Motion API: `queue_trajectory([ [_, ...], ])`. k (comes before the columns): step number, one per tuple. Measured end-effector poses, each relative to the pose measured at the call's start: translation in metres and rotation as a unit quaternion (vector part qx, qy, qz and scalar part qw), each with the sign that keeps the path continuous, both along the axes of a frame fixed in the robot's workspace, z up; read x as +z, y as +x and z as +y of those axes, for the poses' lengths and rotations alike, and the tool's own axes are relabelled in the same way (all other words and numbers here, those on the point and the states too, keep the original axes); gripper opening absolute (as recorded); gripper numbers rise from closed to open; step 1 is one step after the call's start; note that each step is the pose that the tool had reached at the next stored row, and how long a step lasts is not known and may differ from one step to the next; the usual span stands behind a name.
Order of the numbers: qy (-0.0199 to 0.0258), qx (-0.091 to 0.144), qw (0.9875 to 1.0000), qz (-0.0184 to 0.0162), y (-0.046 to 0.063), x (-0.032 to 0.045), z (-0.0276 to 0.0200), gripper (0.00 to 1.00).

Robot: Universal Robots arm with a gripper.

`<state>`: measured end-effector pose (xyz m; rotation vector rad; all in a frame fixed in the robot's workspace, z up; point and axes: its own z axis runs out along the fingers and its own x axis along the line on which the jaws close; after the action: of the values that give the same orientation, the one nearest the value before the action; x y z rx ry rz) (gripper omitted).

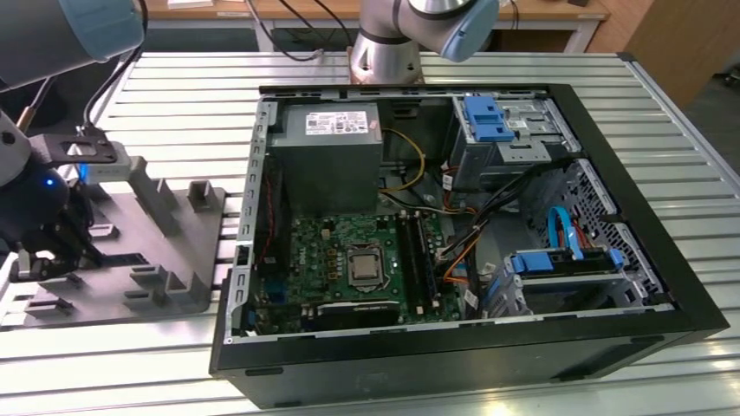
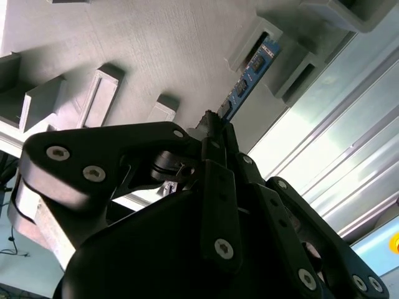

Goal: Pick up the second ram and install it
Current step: 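Pick up the second ram and move it above second insertion slot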

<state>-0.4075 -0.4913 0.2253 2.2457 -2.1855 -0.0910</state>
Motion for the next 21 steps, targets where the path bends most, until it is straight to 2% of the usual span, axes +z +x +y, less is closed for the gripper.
queue_trajectory([
  [21,0.0000,0.000,1.0000,0.0000,0.000,0.0151,0.0000,0.14],
])
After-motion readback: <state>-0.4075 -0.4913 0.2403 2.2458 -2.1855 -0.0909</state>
